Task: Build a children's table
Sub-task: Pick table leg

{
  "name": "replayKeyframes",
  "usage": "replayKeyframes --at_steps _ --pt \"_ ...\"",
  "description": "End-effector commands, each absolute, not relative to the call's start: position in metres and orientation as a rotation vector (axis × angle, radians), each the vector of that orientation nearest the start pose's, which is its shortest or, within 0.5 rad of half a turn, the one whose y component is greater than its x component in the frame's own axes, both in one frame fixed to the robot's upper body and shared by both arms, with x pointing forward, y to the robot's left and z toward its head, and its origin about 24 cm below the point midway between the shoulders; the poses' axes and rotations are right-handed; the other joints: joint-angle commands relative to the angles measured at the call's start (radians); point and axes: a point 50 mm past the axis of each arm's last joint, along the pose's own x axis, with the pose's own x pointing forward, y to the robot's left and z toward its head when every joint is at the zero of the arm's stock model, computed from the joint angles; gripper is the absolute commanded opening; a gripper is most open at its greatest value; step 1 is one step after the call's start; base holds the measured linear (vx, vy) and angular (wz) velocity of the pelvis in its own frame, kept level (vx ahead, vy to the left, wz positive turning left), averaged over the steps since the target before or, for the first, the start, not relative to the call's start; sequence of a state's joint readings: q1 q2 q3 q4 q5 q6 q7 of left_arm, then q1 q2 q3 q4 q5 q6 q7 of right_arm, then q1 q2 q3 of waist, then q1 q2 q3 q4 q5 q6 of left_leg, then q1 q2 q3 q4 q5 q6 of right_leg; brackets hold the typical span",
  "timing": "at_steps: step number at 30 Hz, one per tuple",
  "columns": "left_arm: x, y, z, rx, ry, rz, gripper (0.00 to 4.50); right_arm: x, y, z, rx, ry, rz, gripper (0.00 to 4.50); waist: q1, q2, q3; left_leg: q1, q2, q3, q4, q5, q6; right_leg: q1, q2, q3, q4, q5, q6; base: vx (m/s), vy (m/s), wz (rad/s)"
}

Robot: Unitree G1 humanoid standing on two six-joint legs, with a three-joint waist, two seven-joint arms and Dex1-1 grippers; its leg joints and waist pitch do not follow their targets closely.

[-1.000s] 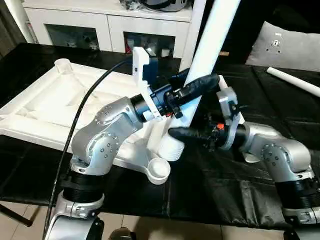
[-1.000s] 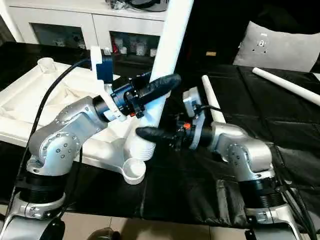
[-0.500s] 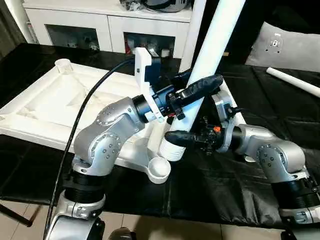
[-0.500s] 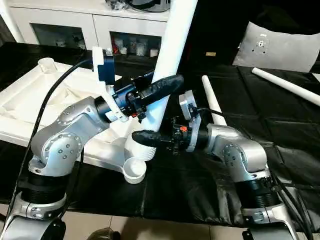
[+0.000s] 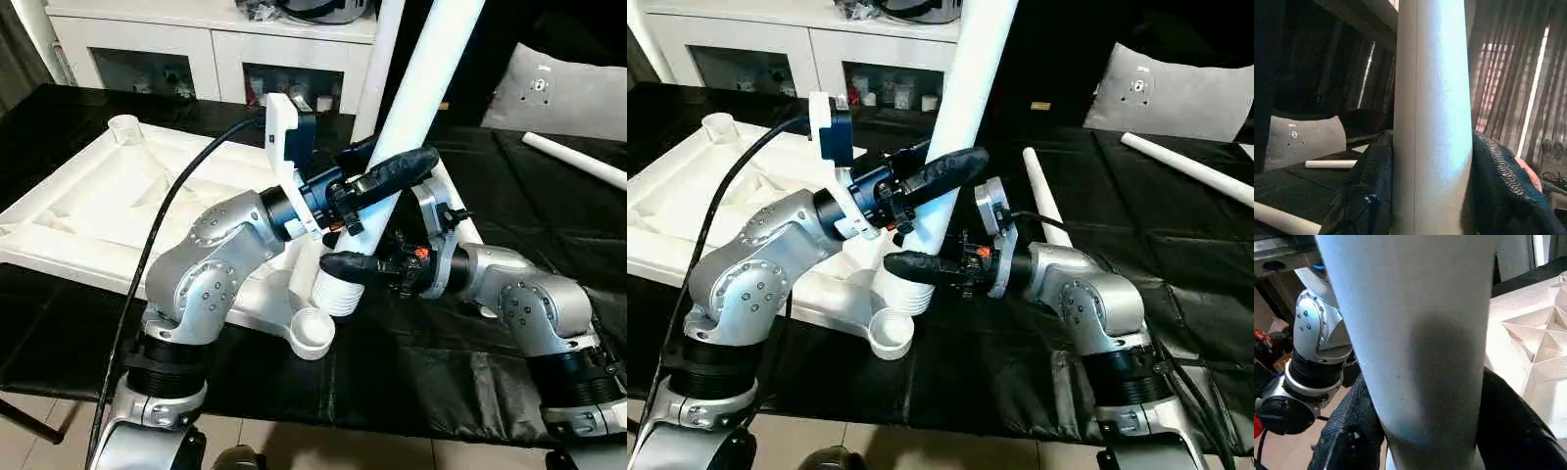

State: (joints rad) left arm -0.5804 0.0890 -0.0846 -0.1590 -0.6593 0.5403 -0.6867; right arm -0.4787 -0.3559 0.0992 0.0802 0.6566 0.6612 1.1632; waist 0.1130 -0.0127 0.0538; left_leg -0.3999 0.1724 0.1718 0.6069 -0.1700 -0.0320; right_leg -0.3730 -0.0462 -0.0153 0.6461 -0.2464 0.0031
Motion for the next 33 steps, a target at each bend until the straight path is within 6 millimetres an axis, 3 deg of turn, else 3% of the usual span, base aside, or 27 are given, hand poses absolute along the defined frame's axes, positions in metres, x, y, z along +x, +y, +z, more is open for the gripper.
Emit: replayKeyframes --at_steps 1,8,9,10,18,23,28,33 --pt "0.282 0.047 0.202 -0.339 -0.248 -1.283 1.8 0.288 -0.114 0.126 0.354 0.191 1.468 2.05 0.0 -0.01 -0.066 0.029 0.055 -0.016 -0.062 -0.088 0.015 0.039 -0.086 0.033 -0.073 0.037 -0.222 0.0 0.0 0.0" --pt "0.284 0.043 0.199 -0.324 -0.217 -1.257 1.8 0.289 -0.113 0.123 0.336 0.184 1.443 2.01 -0.001 -0.012 -0.066 0.028 0.054 -0.015 -0.061 -0.086 0.015 0.038 -0.084 0.033 -0.073 0.036 -0.218 0.0 0.0 0.0" --pt "0.281 0.04 0.196 -0.32 -0.185 -1.283 2.36 0.291 -0.11 0.121 0.313 0.177 1.411 1.98 -0.001 -0.008 -0.067 0.028 0.054 -0.015 -0.061 -0.084 0.015 0.039 -0.086 0.034 -0.073 0.038 -0.219 0.0 0.0 0.0" --pt "0.28 0.039 0.195 -0.318 -0.174 -1.291 2.5 0.292 -0.109 0.12 0.302 0.177 1.4 1.97 -0.002 -0.006 -0.067 0.029 0.054 -0.016 -0.061 -0.086 0.012 0.036 -0.084 0.033 -0.073 0.039 -0.218 0.0 0.0 0.0" --pt "0.275 0.026 0.186 -0.229 -0.135 -1.35 3.18 0.298 -0.095 0.104 0.222 0.218 1.283 1.91 -0.006 0.001 -0.066 0.031 0.054 -0.017 -0.066 -0.118 -0.017 0.036 -0.084 0.034 -0.076 0.03 -0.212 0.0 0.0 0.0" --pt "0.273 0.024 0.189 -0.258 -0.151 -1.359 3.32 0.301 -0.092 0.101 0.22 0.223 1.244 1.91 -0.006 0.001 -0.067 0.031 0.054 -0.017 -0.066 -0.117 -0.016 0.037 -0.084 0.034 -0.072 0.059 -0.218 0.0 0.0 0.0" --pt "0.283 0.04 0.202 -0.453 -0.23 -1.271 3.32 0.307 -0.096 0.109 0.318 0.114 1.155 1.91 -0.006 0.0 -0.066 0.03 0.054 -0.016 -0.066 -0.128 -0.015 0.037 -0.087 0.034 -0.073 0.05 -0.236 0.0 0.0 0.0" --pt "0.305 0.061 0.195 -0.59 -0.188 -1.086 3.32 0.309 -0.101 0.111 0.375 0.082 1.069 1.9 -0.003 0.002 -0.066 0.034 0.052 -0.016 -0.068 -0.139 -0.022 0.034 -0.083 0.034 -0.076 0.031 -0.227 0.0 0.0 0.0"
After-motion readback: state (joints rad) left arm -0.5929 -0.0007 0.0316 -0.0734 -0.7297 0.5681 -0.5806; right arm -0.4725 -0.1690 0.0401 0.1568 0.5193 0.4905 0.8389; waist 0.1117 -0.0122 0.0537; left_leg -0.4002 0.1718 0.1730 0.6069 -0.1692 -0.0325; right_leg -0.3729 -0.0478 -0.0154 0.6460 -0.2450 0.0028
